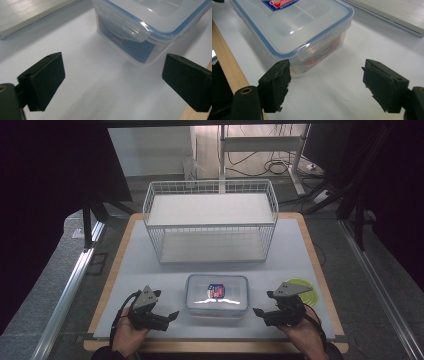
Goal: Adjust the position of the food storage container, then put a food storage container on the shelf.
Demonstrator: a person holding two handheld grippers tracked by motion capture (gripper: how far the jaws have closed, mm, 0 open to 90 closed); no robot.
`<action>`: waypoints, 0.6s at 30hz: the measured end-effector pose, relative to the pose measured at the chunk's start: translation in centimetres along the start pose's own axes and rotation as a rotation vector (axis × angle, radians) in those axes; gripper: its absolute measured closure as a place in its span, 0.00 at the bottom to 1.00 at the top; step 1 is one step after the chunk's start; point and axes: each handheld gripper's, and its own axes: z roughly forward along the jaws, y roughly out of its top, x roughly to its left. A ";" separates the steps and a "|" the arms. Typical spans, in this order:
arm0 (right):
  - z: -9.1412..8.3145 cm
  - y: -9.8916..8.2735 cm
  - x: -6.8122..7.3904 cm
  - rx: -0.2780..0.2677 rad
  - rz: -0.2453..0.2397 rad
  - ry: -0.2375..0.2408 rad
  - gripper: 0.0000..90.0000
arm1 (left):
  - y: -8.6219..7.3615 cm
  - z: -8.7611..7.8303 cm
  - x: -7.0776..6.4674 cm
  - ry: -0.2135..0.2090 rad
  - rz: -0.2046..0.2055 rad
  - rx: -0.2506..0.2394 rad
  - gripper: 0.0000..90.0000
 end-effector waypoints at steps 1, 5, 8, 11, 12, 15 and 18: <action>0.0 0.0 0.0 -0.003 0.002 0.002 0.22 | 0.0 0.0 0.0 -0.001 -0.004 -0.005 0.04; 0.1 0.2 0.2 -0.020 -0.004 0.006 0.18 | 0.1 0.0 0.1 -0.009 -0.014 -0.010 0.04; 0.2 0.3 0.3 -0.028 -0.013 0.013 0.15 | 0.4 0.0 0.2 -0.023 -0.023 0.009 0.05; 0.4 0.4 0.4 -0.029 -0.018 0.017 0.13 | 0.6 0.0 0.3 -0.021 -0.016 0.018 0.07; 0.6 0.5 0.5 -0.027 -0.024 0.019 0.10 | 1.0 0.1 0.6 -0.040 -0.021 0.022 0.07; 1.2 0.9 0.6 -0.017 -0.016 0.034 0.08 | 1.8 0.4 0.8 -0.077 -0.032 0.027 0.05; 2.0 1.2 0.7 0.016 0.010 0.056 0.03 | 2.2 0.8 0.7 -0.100 -0.032 0.042 0.03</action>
